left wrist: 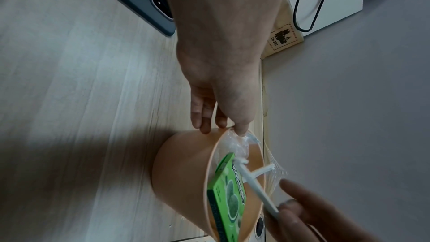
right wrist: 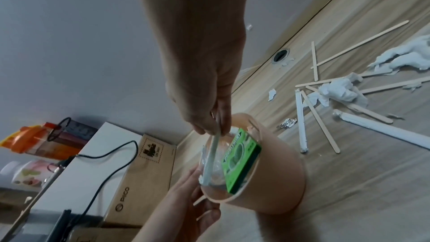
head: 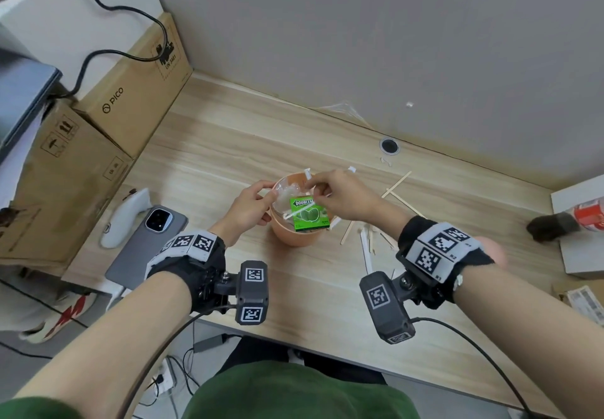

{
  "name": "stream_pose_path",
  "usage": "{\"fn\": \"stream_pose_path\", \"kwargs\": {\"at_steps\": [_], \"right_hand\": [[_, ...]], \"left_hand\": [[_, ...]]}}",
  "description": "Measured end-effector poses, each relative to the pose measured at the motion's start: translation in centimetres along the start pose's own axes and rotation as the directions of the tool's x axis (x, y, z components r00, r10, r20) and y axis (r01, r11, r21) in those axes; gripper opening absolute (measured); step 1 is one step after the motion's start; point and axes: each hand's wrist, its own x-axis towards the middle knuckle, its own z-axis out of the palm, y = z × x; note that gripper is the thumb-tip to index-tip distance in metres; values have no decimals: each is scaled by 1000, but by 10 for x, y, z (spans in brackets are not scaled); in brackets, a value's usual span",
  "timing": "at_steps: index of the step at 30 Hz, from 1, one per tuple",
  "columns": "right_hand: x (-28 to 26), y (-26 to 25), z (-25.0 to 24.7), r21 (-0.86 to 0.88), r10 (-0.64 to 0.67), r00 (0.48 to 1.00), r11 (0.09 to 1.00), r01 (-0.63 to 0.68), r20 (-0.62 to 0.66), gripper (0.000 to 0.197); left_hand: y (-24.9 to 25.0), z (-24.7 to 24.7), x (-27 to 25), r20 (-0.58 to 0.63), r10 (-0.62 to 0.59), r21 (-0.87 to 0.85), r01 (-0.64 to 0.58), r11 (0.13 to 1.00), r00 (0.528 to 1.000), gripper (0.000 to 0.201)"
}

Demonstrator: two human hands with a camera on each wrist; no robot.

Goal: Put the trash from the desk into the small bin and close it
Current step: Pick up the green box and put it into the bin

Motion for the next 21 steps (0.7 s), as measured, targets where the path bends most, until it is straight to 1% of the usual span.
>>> {"fn": "stream_pose_path", "kwargs": {"at_steps": [2,3,6,8,9,10,12,13,14,15,18,21], "right_hand": [[0,3,-9,94,26,995,995,-17,-96,28],[1,5,-13,138,34,993,990,-18,-113,28],[1,8,-25,265,46,994,964,-18,-101,35],[1,7,-28,363,75,984,932,-13,-159,26],[2,6,-29,441,107,975,897,-10,-194,21],[2,3,-30,530,148,966,848,-13,-213,21],[3,-3,-30,668,208,958,744,-24,-198,27],[4,-4,-30,698,214,959,716,-23,-188,29],[3,-6,-30,704,206,962,709,-20,-180,31],[4,-5,-28,687,197,965,726,-24,-174,33],[6,1,-18,536,186,964,842,-57,-189,35],[7,11,-2,418,165,966,906,-67,-201,32]], "left_hand": [[0,0,0,-1,0,-1,0,1000,1000,24],[0,0,0,-1,0,-1,0,1000,1000,24],[-1,0,0,-2,1,4,-1,1000,1000,23],[-1,0,0,-1,-2,3,2,1000,1000,24],[-1,0,-1,1,-4,2,4,1000,1000,24],[-2,0,-1,3,-4,1,4,1000,1000,24],[-2,-1,-1,4,-6,3,6,1000,1000,24],[-2,-1,-1,2,-8,5,8,1000,1000,24],[-2,-1,-1,1,-10,10,10,1000,1000,23],[-2,-1,-2,2,-12,14,12,1000,1000,23],[-3,-2,-2,4,-20,18,20,1000,1000,25],[-3,-2,-2,-1,-25,22,25,999,1000,26]]}}
